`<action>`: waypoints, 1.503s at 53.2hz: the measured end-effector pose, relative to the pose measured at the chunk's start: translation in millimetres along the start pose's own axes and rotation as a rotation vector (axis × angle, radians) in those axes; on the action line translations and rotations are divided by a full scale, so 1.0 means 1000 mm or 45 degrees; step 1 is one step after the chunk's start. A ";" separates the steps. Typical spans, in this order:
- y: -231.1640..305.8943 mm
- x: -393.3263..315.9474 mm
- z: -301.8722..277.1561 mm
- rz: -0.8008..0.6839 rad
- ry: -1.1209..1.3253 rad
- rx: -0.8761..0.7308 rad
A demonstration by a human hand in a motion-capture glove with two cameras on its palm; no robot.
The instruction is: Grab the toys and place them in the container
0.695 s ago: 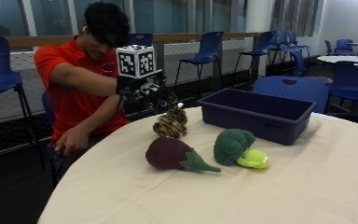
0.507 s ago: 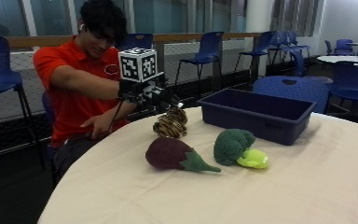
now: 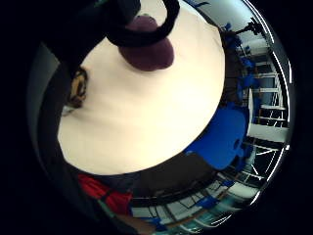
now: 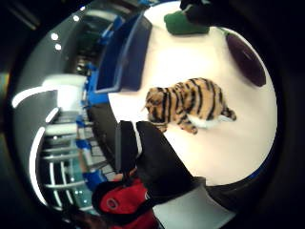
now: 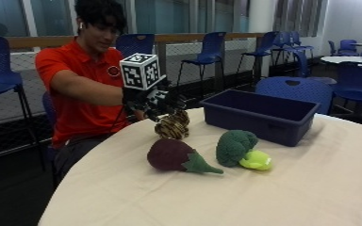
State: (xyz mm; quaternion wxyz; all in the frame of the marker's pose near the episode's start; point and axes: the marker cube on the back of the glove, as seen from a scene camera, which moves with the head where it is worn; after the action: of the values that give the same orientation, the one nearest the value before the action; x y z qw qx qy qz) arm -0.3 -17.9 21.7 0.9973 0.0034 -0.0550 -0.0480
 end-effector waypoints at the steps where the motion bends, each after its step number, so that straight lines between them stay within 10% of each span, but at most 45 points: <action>1: -0.002 -0.002 0.003 -0.007 -0.016 -0.003; 51: -0.013 -0.080 0.096 0.051 0.255 -0.244; 80: -0.071 -0.095 -0.078 0.141 0.176 0.026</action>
State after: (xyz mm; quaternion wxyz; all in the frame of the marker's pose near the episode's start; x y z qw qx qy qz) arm -92.7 -79.6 -66.7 0.9998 0.0140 0.0135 0.0083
